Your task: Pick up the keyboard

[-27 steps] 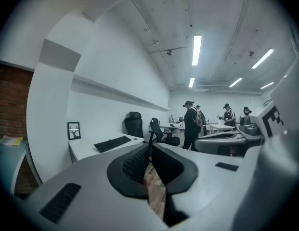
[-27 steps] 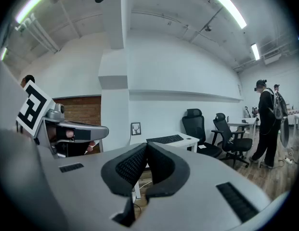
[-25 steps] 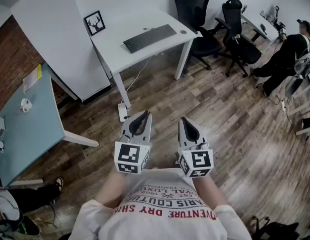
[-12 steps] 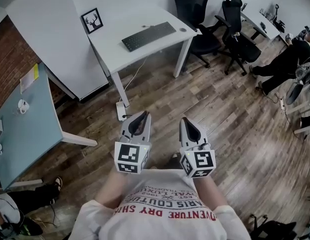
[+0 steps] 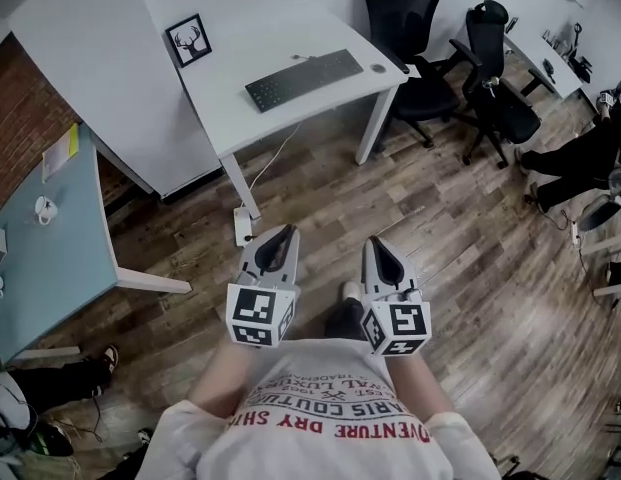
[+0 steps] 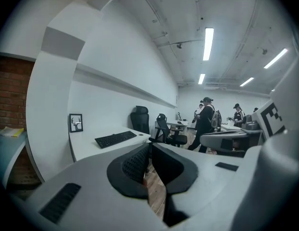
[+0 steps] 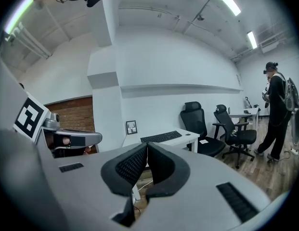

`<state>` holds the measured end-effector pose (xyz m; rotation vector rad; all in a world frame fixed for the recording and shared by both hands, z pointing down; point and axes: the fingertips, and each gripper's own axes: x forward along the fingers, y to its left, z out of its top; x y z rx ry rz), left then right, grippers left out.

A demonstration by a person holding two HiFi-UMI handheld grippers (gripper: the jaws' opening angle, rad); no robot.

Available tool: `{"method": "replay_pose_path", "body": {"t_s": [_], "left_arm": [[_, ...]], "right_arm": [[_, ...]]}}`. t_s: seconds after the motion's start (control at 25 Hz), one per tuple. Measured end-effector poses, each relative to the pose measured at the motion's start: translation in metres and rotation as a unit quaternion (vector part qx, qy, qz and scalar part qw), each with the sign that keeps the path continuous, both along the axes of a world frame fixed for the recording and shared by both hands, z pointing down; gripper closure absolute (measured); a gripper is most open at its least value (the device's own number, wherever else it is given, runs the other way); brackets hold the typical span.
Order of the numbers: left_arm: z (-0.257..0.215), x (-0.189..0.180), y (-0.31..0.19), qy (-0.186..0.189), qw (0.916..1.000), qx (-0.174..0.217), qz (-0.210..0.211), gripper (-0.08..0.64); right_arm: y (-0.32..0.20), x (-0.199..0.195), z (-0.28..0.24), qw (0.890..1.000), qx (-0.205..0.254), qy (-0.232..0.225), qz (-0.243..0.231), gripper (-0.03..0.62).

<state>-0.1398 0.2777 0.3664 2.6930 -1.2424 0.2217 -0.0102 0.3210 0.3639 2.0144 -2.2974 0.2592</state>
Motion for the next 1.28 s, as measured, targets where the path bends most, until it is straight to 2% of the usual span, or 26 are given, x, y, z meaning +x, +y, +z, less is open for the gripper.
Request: {"method": "replay_pose_path", "body": {"t_s": [0.4, 0.8, 1.0, 1.28], "left_arm": [[-0.018, 0.072, -0.087, 0.015, 0.9972, -0.013, -0.073, 0.522], [-0.015, 0.142, -0.145, 0.038, 0.9921, -0.021, -0.118, 0.522], [-0.002, 0.147, -0.171, 0.026, 0.9896, -0.038, -0.136, 0.522], [0.01, 0.157, -0.229, 0.021, 0.9912, -0.043, -0.124, 0.522]], "right_arm": [[-0.106, 0.088, -0.014, 0.998, -0.012, -0.001, -0.065, 0.566], [-0.179, 0.164, -0.02, 0.995, -0.008, 0.013, -0.1, 0.566], [-0.207, 0.179, -0.013, 0.995, -0.01, 0.004, -0.104, 0.566], [-0.263, 0.177, -0.013, 0.994, 0.003, 0.015, -0.111, 0.566]]}}
